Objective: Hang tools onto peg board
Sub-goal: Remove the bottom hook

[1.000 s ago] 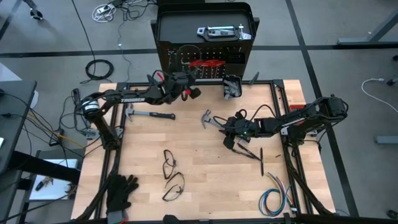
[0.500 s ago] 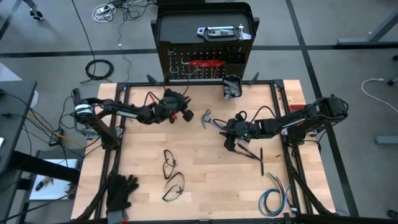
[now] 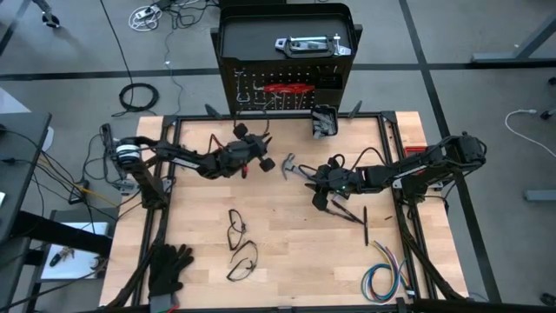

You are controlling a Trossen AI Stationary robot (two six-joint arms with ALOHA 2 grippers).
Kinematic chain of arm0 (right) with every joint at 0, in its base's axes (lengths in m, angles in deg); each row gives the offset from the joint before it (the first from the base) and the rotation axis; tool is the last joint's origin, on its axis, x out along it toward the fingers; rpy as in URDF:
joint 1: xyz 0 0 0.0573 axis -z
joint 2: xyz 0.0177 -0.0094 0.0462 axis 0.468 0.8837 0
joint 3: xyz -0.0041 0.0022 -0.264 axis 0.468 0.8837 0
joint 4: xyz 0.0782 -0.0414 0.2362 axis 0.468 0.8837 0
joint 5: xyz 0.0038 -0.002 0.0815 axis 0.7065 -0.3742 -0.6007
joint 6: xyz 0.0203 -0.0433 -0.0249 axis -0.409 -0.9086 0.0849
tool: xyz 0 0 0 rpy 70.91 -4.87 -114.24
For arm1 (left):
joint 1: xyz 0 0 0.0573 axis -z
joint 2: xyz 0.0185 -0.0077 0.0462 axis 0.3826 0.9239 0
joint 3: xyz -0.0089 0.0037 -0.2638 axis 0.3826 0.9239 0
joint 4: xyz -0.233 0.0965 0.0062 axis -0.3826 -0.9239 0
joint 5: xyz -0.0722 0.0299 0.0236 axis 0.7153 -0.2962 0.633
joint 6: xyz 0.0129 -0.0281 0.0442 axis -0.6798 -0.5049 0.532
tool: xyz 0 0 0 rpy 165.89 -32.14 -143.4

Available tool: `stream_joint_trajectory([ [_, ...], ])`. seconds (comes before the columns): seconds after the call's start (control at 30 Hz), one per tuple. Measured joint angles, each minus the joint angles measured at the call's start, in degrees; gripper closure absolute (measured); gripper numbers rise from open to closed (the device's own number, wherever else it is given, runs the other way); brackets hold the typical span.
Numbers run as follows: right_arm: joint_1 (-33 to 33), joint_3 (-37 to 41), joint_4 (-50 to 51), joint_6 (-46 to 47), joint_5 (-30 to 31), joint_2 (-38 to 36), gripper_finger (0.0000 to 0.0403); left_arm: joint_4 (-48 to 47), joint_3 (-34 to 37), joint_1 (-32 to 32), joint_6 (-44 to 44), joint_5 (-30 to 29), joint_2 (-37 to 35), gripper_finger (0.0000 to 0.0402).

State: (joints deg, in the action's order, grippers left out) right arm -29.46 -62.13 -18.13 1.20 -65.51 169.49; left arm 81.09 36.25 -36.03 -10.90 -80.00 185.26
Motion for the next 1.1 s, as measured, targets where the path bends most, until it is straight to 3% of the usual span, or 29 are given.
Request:
stream_joint_trajectory([
  [0.1,0.12,0.0,-0.36,-0.31,-0.01,-0.02,0.0275,6.19,-0.39,-0.4,4.06,-0.23,2.48,0.0338],
  [0.23,0.12,0.0,-0.38,-0.72,-0.26,-0.02,0.0275,7.18,-3.52,-1.73,10.45,0.94,5.78,0.0326],
  [0.4,0.12,0.0,-0.36,-0.73,-0.39,-0.02,0.0275,7.48,-9.77,-2.76,19.0,0.3,10.42,0.0277],
  [0.63,0.12,0.0,1.27,-0.97,-0.42,-0.03,0.0275,9.51,-15.53,-6.82,19.31,0.63,14.3,0.0216],
  [1.1,0.23,1.07,12.79,1.73,7.97,-6.72,0.0275,12.97,-19.26,-12.24,29.5,2.64,16.42,0.0208],
])
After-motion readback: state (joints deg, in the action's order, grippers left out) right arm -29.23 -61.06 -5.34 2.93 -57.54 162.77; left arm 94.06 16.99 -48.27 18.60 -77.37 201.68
